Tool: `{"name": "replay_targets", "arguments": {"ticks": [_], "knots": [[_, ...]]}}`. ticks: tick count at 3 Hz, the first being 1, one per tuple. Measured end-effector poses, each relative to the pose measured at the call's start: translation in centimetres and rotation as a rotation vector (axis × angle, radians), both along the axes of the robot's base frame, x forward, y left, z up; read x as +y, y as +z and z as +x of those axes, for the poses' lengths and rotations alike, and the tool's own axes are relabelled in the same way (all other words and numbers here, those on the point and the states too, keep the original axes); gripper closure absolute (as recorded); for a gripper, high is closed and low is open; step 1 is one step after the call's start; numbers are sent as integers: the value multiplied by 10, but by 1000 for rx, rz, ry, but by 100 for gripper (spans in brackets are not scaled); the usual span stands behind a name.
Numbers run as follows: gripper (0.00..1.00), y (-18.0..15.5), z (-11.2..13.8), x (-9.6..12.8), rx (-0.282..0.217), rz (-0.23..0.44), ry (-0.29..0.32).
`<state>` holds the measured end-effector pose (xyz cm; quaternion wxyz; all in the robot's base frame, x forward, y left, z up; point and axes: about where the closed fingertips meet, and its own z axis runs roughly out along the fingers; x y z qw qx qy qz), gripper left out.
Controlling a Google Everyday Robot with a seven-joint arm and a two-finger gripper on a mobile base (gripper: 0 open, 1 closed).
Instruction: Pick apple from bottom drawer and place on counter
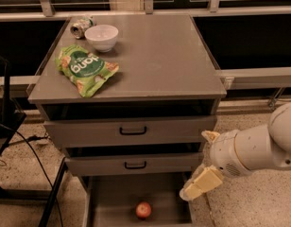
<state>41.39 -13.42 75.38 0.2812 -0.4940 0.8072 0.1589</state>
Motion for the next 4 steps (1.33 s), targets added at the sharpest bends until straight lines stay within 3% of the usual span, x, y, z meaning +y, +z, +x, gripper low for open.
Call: {"name": "replay_targets", "arguments": {"ticks": [1, 2, 3, 4], "knots": [[0, -16, -4, 8, 14, -23, 44], [0, -57, -11, 20, 26, -45, 123], [0, -105, -14, 33, 24, -32, 187], [0, -172, -8, 47, -14, 6, 196]]}}
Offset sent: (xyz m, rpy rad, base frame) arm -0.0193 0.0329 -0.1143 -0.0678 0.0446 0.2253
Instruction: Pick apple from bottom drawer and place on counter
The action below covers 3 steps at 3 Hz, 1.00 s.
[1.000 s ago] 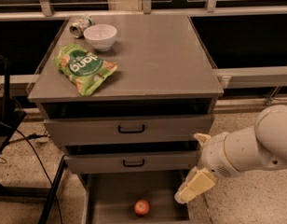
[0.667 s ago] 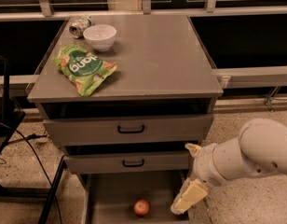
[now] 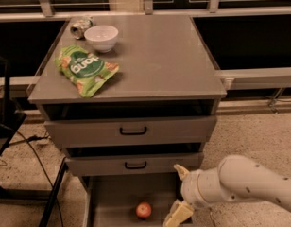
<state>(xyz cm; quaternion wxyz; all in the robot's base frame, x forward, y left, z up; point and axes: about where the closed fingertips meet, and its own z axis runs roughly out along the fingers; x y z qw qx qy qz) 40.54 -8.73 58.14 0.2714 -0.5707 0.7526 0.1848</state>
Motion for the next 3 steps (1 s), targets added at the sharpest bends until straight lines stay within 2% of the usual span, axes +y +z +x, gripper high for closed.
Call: {"name": "replay_targets", "arguments": {"ticks": [1, 2, 3], "knots": [[0, -65, 13, 6, -2, 4, -52], [0, -61, 13, 5, -4, 2, -48], [0, -93, 17, 3, -10, -58, -15]]}}
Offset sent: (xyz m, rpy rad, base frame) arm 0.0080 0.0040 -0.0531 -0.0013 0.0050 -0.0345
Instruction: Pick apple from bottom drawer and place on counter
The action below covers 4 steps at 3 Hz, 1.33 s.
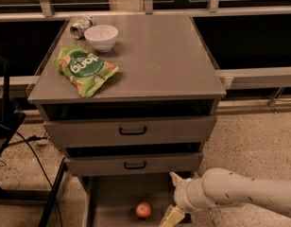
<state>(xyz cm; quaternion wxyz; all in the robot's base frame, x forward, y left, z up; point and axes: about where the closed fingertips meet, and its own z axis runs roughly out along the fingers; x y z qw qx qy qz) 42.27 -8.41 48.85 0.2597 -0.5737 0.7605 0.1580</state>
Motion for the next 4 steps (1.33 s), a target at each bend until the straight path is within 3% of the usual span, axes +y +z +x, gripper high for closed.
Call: {"name": "replay_targets", "arguments": {"ticks": [1, 2, 3, 4], "knots": [[0, -32, 9, 1, -17, -16, 32], [0, -68, 28, 5, -56, 14, 44], [0, -110, 43, 6, -75, 78, 44], [0, -163, 57, 6, -58, 145, 20]]}}
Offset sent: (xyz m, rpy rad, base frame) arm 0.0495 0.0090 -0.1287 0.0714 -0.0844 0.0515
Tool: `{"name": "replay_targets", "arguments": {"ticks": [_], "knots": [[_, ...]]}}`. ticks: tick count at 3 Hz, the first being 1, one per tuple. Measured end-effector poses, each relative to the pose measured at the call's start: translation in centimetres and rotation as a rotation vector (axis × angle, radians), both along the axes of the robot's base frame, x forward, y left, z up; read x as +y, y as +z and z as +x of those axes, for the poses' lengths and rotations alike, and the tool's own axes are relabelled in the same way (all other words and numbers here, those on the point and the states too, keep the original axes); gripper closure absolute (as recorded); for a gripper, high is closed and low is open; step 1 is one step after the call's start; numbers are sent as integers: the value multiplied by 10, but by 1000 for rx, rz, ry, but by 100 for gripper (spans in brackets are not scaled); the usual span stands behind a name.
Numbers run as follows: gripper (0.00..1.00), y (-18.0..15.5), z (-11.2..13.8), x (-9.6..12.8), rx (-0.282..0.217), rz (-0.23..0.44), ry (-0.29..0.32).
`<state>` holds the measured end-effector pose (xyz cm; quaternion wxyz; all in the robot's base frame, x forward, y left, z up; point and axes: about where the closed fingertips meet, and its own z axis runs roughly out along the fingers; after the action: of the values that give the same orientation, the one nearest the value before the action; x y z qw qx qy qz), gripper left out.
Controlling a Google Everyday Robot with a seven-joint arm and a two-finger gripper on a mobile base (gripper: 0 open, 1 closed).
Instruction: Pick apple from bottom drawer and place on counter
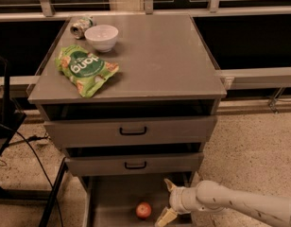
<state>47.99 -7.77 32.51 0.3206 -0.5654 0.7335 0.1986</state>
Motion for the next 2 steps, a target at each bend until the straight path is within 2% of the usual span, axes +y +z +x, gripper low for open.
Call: {"name": "replay_targets", "arguments": {"ticks": [1, 2], "knots": [[0, -2, 0, 1, 3, 0, 1], [18, -23, 4, 9, 12, 24, -1]]}}
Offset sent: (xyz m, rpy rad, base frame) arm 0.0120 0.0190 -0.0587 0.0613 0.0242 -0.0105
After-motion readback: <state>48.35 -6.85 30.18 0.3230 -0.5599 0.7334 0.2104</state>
